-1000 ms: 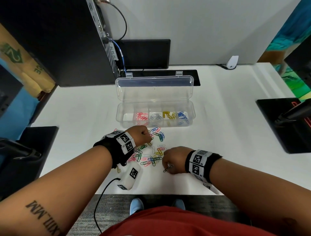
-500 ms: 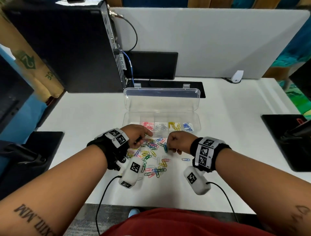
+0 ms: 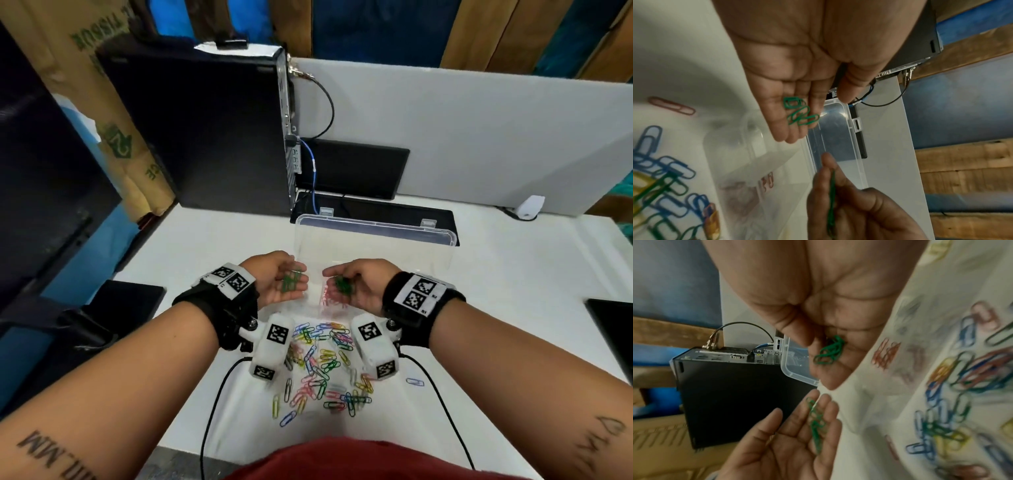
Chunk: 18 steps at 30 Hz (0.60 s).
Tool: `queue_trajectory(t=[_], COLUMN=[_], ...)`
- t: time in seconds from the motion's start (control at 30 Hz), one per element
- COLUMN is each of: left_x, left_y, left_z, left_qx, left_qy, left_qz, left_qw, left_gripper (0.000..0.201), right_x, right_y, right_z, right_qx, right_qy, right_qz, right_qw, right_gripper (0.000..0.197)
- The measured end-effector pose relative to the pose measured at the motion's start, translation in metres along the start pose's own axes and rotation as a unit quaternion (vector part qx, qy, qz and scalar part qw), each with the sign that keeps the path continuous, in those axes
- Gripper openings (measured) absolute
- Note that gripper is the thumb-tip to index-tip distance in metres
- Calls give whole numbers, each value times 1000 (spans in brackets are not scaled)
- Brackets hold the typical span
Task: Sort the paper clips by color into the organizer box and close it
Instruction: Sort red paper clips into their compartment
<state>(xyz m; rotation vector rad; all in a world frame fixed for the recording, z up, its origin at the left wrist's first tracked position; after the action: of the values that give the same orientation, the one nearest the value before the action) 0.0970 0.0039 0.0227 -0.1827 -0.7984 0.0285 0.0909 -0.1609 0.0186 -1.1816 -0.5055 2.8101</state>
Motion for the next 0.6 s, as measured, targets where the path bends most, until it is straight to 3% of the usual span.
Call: queue_trajectory(t=[0.4, 0.53, 0.6], left_x=[8, 6, 5], left_y=[0, -3, -4], left_z=[-29, -29, -27], left_qx=[12, -7, -7], left_qy=[22, 17, 5], left_qz=[-43, -57, -67], left_qw=[999, 998, 998], left_gripper=[39, 54, 45], right_x=[-3, 0, -1], right_y=[-19, -14, -13], right_z=[-34, -31, -26], right_qx=[32, 38, 32], right_qy=[-59, -47, -29], right_qz=[-12, -12, -9], right_qw=[998, 998, 999], right_gripper=[18, 19, 20])
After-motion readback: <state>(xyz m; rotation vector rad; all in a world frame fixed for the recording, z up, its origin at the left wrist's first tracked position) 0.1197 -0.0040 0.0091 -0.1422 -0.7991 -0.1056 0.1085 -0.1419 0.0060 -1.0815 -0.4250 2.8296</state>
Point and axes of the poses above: each hand's wrist, its own z-axis away from the middle knuckle, its own y-axis out of the back of the hand, x = y × z, the point moved 3 cm from there along -z, towards the middle knuckle, and after that the axes turned 2 degrees about z, right-handed, at the moved point
